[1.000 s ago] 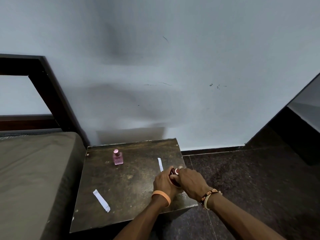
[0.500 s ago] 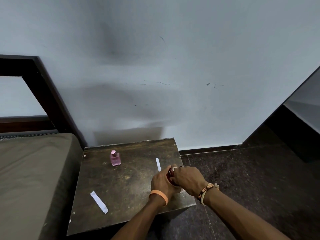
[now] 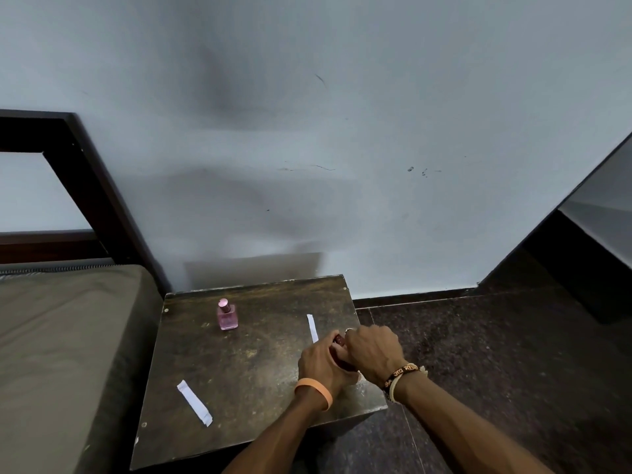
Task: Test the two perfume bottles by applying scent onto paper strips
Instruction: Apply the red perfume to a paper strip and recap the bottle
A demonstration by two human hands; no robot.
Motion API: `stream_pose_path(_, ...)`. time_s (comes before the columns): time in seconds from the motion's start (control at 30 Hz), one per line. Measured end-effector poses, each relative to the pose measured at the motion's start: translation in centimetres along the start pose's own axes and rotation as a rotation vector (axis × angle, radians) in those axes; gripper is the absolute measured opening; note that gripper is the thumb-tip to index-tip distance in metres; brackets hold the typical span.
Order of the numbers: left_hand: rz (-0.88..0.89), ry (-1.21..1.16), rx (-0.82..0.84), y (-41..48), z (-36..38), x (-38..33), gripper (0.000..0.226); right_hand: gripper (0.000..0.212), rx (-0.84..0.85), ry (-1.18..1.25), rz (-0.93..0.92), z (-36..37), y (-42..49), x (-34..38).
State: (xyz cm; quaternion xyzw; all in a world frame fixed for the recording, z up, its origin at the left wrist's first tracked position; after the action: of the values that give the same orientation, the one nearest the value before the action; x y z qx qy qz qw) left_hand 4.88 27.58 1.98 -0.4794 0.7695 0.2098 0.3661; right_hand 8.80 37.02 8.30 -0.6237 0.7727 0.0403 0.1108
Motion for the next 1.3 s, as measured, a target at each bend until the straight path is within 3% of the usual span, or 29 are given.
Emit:
stream_pose_path(0.1, -0.01, -0.007, 0.017, 0.0, -0.2, 0.2, 0.057, 0.049, 0.018, 0.042, 0.088, -0.4, -0.1, 0.7)
stream_pose_path(0.27, 0.0, 0.015, 0.011, -0.1, -0.1, 0.1, 0.054, 0.045, -0.009, -0.034, -0.063, -0.8, 0.1, 0.7)
stream_pose_path(0.47, 0.01, 0.026, 0.019, 0.1, -0.1, 0.2, 0.06, 0.044, 0.004, 0.004, 0.055, -0.4, 0.3, 1.3)
stream_pose_path(0.63, 0.015, 0.064, 0.02, 0.2, -0.1, 0.0, 0.06, 0.05, -0.031, -0.016, -0.051, -0.8, 0.5, 0.7)
stream_pose_path(0.83, 0.009, 0.019, 0.029, 0.0, -0.4, 0.1, 0.066, 0.047, 0.001, 0.018, 0.053, -0.6, 0.5, 1.2)
stream_pose_path(0.97, 0.003, 0.034, 0.02, 0.1, -0.3, 0.1, 0.055, 0.047, -0.021, -0.01, -0.126, -0.8, 0.6, 0.4)
stream_pose_path(1.17, 0.014, 0.018, 0.039, 0.1, -0.4, 0.0, 0.057, 0.044, -0.02, 0.079, 0.094, -0.3, 0.3, 0.7)
stream_pose_path(1.23, 0.011, 0.044, 0.036, -0.1, -0.5, -0.1, 0.057, 0.046, -0.062, 0.024, -0.046, -0.3, 0.2, 0.8)
stream_pose_path(1.3, 0.023, 0.108, 0.03, -0.1, -0.6, -0.3, 0.053, 0.053, 0.065, -0.049, -0.123, -0.1, 0.3, 0.5)
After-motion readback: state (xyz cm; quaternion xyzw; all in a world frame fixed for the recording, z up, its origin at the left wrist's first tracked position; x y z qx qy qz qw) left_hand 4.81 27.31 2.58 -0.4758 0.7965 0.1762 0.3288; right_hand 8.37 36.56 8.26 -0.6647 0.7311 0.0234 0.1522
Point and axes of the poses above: each hand's wrist, its own y-axis towards the middle knuckle, its own z-axis out of the palm, x = y × z, the point moved 2 cm from there along y, towards the middle knuckle, and after that the axes turned 11 degrees about -x, right-handed, at the moved point
